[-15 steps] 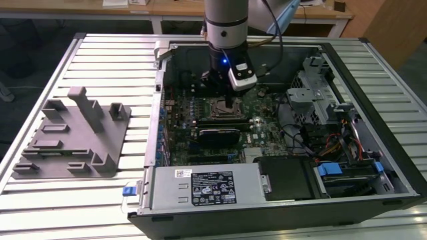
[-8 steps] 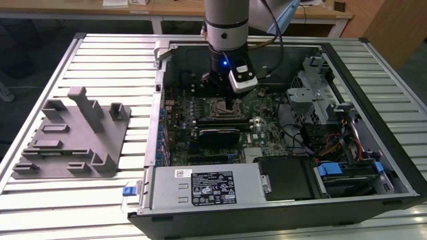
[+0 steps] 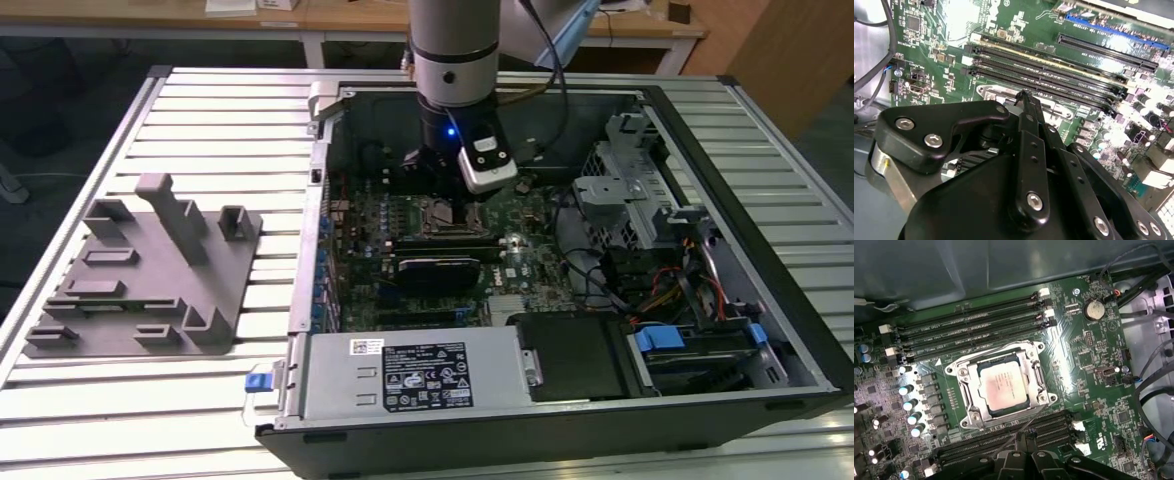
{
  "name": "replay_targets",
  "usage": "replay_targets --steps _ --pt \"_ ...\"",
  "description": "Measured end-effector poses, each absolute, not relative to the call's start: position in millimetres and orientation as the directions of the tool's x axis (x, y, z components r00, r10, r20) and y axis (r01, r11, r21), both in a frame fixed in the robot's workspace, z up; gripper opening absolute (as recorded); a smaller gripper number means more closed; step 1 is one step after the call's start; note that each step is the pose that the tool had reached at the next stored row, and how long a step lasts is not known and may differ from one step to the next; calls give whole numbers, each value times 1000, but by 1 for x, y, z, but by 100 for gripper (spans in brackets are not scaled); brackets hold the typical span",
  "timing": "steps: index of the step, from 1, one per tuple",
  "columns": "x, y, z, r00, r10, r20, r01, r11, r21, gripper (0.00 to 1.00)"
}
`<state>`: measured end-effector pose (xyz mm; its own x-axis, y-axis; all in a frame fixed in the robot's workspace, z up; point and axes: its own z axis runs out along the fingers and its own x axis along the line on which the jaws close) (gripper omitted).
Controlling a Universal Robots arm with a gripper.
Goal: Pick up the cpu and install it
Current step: 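Install the second cpu locking lever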
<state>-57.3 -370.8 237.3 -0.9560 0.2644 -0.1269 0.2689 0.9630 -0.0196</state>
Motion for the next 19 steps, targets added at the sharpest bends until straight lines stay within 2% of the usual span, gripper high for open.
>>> replay_targets --steps 19 --pt "-65 -375 230 -973 199 -119 199 980 10 11"
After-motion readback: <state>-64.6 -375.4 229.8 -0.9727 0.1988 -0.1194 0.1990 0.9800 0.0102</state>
